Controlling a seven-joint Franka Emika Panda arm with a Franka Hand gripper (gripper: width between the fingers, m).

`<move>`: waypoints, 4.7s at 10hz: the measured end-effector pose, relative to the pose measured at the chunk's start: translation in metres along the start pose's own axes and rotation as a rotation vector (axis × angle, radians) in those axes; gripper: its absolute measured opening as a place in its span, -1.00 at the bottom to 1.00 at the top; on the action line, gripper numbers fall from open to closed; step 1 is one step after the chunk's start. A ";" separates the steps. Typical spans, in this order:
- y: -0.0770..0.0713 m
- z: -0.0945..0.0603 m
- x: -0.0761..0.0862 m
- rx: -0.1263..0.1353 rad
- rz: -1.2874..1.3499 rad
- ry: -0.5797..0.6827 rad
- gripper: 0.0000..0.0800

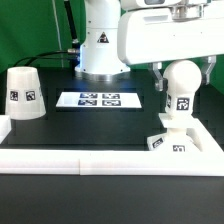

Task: Assemble lamp

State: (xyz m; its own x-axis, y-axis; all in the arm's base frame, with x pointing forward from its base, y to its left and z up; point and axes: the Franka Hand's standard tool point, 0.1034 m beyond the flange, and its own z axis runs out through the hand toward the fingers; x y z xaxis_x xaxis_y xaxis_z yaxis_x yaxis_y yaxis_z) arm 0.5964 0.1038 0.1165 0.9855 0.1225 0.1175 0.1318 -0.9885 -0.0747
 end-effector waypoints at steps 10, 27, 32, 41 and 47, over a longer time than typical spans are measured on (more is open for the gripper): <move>-0.002 0.002 -0.002 0.021 0.960 -0.015 0.44; 0.003 0.003 -0.002 -0.005 0.010 -0.007 0.75; -0.002 0.002 0.001 -0.046 -0.424 -0.014 0.75; -0.001 0.002 0.001 -0.055 -0.718 -0.024 0.44; -0.002 0.002 0.003 -0.057 -0.270 0.018 0.44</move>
Offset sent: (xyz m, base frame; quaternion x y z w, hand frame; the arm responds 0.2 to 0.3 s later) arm -0.0039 0.0026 -0.0036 -0.0067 -0.0027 0.2585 0.9660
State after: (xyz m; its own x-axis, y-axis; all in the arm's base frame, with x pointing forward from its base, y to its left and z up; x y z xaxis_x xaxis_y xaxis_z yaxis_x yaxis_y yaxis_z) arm 0.5991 0.1064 0.1147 0.9132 0.3815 0.1429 0.3831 -0.9236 0.0178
